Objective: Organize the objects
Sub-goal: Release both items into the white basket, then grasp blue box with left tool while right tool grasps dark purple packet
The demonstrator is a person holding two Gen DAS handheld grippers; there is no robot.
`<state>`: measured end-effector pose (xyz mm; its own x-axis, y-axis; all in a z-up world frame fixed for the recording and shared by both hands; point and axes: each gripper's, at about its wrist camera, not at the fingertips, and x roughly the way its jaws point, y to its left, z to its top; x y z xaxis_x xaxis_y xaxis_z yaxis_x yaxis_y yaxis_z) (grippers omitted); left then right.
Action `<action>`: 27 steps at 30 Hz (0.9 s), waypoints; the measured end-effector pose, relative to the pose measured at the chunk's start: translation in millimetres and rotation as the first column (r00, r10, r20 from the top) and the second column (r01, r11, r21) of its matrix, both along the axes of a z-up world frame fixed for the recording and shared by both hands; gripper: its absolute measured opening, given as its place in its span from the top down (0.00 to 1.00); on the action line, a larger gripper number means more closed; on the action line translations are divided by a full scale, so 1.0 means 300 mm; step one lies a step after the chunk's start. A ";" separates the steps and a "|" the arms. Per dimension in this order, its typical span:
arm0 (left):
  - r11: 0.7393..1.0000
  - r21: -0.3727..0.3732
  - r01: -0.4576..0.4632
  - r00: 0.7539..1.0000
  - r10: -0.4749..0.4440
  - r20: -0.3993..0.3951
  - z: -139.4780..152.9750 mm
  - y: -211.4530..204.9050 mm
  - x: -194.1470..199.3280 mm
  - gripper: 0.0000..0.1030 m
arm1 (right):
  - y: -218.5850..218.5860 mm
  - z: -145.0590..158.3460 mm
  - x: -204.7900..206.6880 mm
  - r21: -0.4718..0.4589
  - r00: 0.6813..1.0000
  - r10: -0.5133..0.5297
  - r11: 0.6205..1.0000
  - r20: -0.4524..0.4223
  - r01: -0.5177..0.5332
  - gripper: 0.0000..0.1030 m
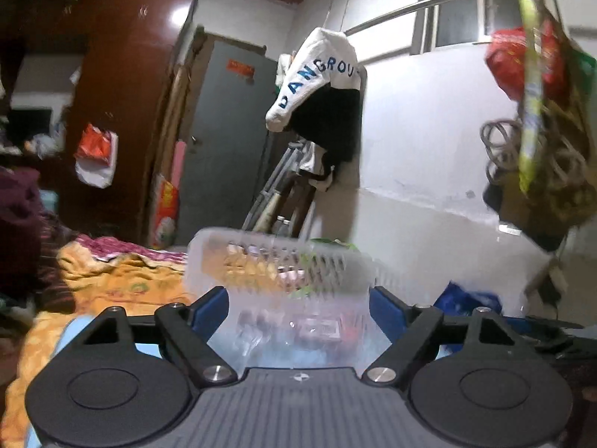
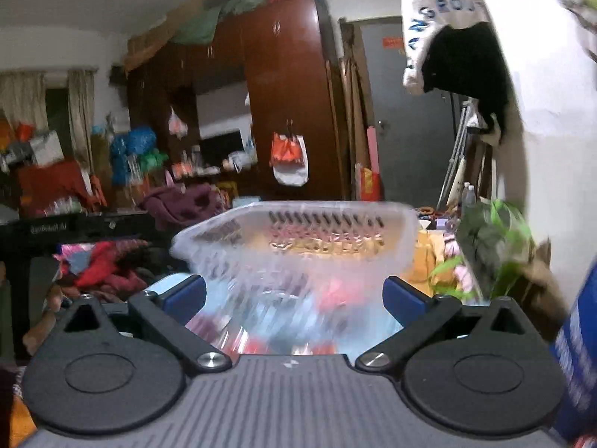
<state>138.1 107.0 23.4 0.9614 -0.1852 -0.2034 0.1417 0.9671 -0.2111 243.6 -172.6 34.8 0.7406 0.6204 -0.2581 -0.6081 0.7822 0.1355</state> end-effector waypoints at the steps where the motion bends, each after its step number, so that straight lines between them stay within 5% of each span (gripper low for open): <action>1: 1.000 0.009 -0.015 1.000 0.015 0.003 -0.029 -0.008 -0.041 0.17 | -0.022 -0.046 -0.062 0.011 1.000 -0.011 1.000 0.005 0.011 0.00; 6: 0.999 -0.018 -0.026 0.996 0.025 -0.086 -0.178 -0.021 -0.145 0.17 | -0.042 -0.181 -0.209 0.047 1.000 0.010 0.999 -0.021 -0.009 0.02; 9: 0.997 0.003 -0.074 0.989 0.074 -0.131 -0.213 -0.012 -0.130 0.19 | -0.019 -0.203 -0.214 0.013 0.998 0.058 0.998 -0.039 -0.058 0.24; 15: 0.996 0.067 -0.058 0.984 0.069 -0.167 -0.230 -0.044 -0.067 0.20 | 0.033 -0.227 -0.183 -0.027 0.994 0.053 0.998 -0.091 -0.055 0.38; 24: 0.995 0.066 -0.076 0.969 0.089 -0.229 -0.245 -0.054 -0.037 0.55 | 0.036 -0.263 -0.207 -0.026 0.992 0.066 0.997 -0.109 -0.069 0.57; 27: 0.991 0.092 -0.100 0.969 0.118 -0.217 -0.245 -0.058 -0.049 0.55 | 0.024 -0.258 -0.208 -0.026 0.993 0.057 0.998 -0.103 -0.060 0.57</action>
<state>123.3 89.5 -50.1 0.9042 -0.0565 -0.4234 -0.0070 0.9891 -0.1469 181.3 -165.3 -42.7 0.6720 0.6532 -0.3490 -0.6374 0.7501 0.1767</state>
